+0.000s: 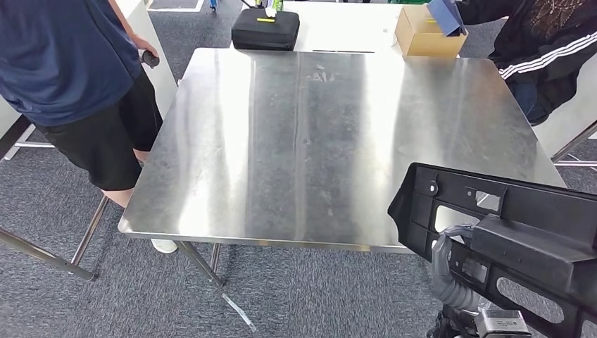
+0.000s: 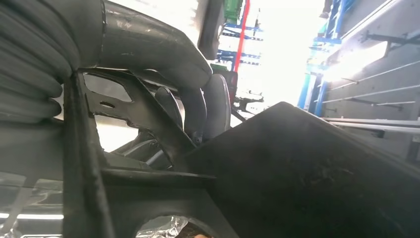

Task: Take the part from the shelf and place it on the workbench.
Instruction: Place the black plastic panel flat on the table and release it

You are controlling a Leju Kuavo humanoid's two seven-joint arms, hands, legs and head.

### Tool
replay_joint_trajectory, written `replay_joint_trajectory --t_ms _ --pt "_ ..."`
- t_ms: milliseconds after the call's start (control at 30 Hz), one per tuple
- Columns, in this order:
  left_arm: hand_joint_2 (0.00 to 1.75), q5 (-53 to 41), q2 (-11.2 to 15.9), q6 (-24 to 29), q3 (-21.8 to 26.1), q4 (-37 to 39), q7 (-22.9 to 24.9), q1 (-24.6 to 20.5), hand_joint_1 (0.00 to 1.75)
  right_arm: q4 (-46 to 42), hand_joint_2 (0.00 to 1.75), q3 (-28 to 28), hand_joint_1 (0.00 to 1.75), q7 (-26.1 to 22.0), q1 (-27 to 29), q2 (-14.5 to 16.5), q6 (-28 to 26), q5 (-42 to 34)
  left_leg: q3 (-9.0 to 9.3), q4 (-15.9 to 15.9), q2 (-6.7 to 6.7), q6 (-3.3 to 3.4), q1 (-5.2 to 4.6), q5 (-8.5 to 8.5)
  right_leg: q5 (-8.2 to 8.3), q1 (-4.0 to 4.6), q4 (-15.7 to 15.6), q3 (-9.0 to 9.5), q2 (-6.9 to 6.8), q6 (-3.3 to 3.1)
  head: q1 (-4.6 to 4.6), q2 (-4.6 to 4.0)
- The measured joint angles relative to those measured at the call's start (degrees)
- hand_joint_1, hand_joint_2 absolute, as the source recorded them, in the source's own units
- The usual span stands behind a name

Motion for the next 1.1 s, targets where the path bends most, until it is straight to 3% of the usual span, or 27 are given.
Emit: replay_joint_trajectory --t_ms 67,133,233,267,333,367,400,433,467,500,567,733,800,867,900,933,967,1033,1100 --pt "1.75 0.0 0.0 0.0 0.0 0.0 0.0 0.0 0.00 0.0 1.75 0.0 1.75 0.1 0.0 0.0 0.0 0.0 0.45 0.2 -0.06 -0.61 -0.23 -0.94 2.07 -0.05 -5.1 2.28 -0.02 -0.36 0.06 0.00" --pt "1.75 0.0 0.0 0.0 0.0 0.0 0.0 -0.1 0.00 0.0 1.75 0.0 1.75 0.2 0.0 0.0 0.0 0.2 0.64 0.1 -0.04 -1.06 -0.31 -1.44 1.79 0.21 -5.7 2.79 0.13 -1.62 -0.05 0.00" --pt "1.75 0.4 -0.1 0.3 0.0 0.0 0.1 -0.2 0.00 0.0 1.75 0.0 1.75 0.4 0.0 0.0 0.3 0.5 0.35 1.7 0.07 -1.86 0.05 -2.85 1.23 -0.19 -5.8 3.45 0.23 -2.95 -0.22 0.00" --pt "1.75 0.6 -0.1 0.5 0.0 0.0 0.2 -0.3 0.00 0.0 1.75 0.0 1.75 0.5 0.0 0.0 0.5 0.6 -0.89 4.3 0.09 -2.18 0.17 -4.12 1.00 -0.38 -5.9 3.84 0.19 -3.39 -0.29 0.00" --pt "1.75 1.0 -0.2 0.9 0.0 0.0 0.3 -0.3 0.00 0.1 1.75 0.0 1.75 0.8 -0.1 0.0 1.1 0.8 -5.39 12.2 0.13 -2.64 0.31 -7.04 0.51 -0.30 -5.9 4.39 0.07 -4.05 -0.41 0.00" --pt "1.75 1.1 -0.2 1.0 0.0 0.0 0.4 -0.3 0.00 0.1 1.75 0.0 1.75 0.9 -0.2 0.0 1.4 0.9 -7.81 15.7 0.14 -2.76 0.36 -7.82 0.30 -0.25 -5.9 4.61 0.06 -4.23 -0.39 0.00" --pt "1.75 1.4 -0.3 1.1 0.0 0.0 0.4 -0.3 0.00 0.1 1.75 0.0 1.75 1.0 -0.2 -0.1 1.6 1.0 -9.45 17.4 0.14 -2.77 0.39 -7.46 0.08 -0.22 -5.9 4.85 0.08 -4.32 -0.40 0.00" --pt "1.75 1.5 -0.3 1.2 0.0 0.0 0.4 -0.3 0.00 0.2 1.75 0.1 1.75 1.1 -0.2 -0.1 1.7 1.2 -10.02 16.8 0.15 -2.68 0.40 -5.94 -0.16 -0.20 -5.9 5.17 0.14 -4.32 -0.41 0.00" --pt "1.75 1.7 -0.3 1.2 0.0 0.0 0.4 -0.3 0.00 0.3 1.75 0.2 1.75 1.2 -0.3 -0.1 2.0 1.4 -9.42 14.1 0.17 -2.47 0.41 -3.45 -0.45 -0.20 -5.9 5.57 0.22 -4.23 -0.41 0.00" --pt "1.75 1.8 -0.3 1.3 0.0 0.0 0.4 -0.3 0.00 0.3 1.75 0.3 1.75 1.5 -0.5 -0.1 2.2 1.8 -8.05 10.0 0.19 -2.15 0.39 -0.66 -0.74 -0.21 -5.9 5.93 0.32 -4.08 -0.42 0.00" --pt "1.75 2.0 -0.3 1.3 0.0 -0.1 0.4 -0.4 0.00 0.6 1.75 1.0 1.75 2.3 -0.9 -0.2 2.8 3.1 -5.42 3.6 0.26 -1.59 0.14 2.25 -1.31 0.07 -6.0 6.44 0.49 -3.57 -0.39 0.00" --pt "1.75 2.3 -0.3 1.2 0.0 -0.1 0.4 -0.6 0.00 2.3 1.75 4.1 1.75 5.0 -2.4 -0.6 4.4 8.2 -3.53 0.8 0.29 -0.26 -0.19 2.24 -2.27 0.26 -5.5 6.43 0.42 -2.19 -0.32 0.00" --pt "1.75 2.3 -0.4 1.2 0.0 -0.1 0.5 -0.7 0.00 3.1 1.75 5.2 1.75 5.4 -3.0 -0.9 4.6 9.1 -2.61 0.0 0.34 0.33 0.06 2.35 -4.27 0.34 -0.2 3.73 0.31 -2.37 -0.15 0.00" --pt "1.75 2.3 -0.4 1.2 0.0 -0.1 0.5 -0.8 0.00 3.8 1.75 5.8 1.75 5.6 -3.2 -1.1 4.7 9.4 -2.33 0.0 0.24 0.63 0.05 2.02 -6.51 0.37 7.6 -0.99 0.31 -2.53 -0.07 0.00" --pt "1.75 2.3 -0.4 1.2 0.0 -0.1 0.5 -0.8 0.00 4.2 1.75 6.1 1.75 5.7 -3.3 -1.1 4.9 9.6 -2.13 0.0 0.15 0.65 0.05 1.79 -6.67 0.35 9.8 -2.75 0.31 -2.29 -0.08 0.00" --pt "1.75 2.3 -0.4 1.1 0.0 -0.1 0.5 -0.8 0.00 4.7 1.75 6.5 1.75 5.9 -3.5 -1.2 5.2 10.1 -1.83 0.0 0.06 0.59 0.07 1.52 -5.86 0.30 9.9 -3.46 0.30 -1.83 -0.05 0.00" --pt "1.75 2.3 -0.4 1.1 0.0 -0.1 0.5 -0.8 0.00 5.2 1.75 7.1 1.75 6.2 -3.8 -1.3 5.7 10.7 -1.39 0.0 -0.01 0.47 0.10 1.20 -4.10 0.21 7.6 -2.92 0.28 -1.22 -0.02 0.00" --pt "1.75 2.3 -0.5 0.9 -0.1 -0.1 0.5 -0.8 0.00 6.9 1.75 8.7 1.75 7.0 -5.3 -1.3 6.9 12.0 -0.48 0.1 -0.03 0.00 0.03 0.42 0.12 0.06 -0.6 0.29 0.17 -0.29 0.11 0.00" --pt "1.75 2.4 -0.5 0.9 -0.1 -0.1 0.5 -0.9 0.00 9.7 1.75 10.8 1.75 7.8 -7.8 -1.1 8.2 12.8 -0.27 0.2 0.05 -0.57 -0.23 -0.29 2.14 0.10 -5.5 2.52 0.15 -0.80 0.10 0.00"
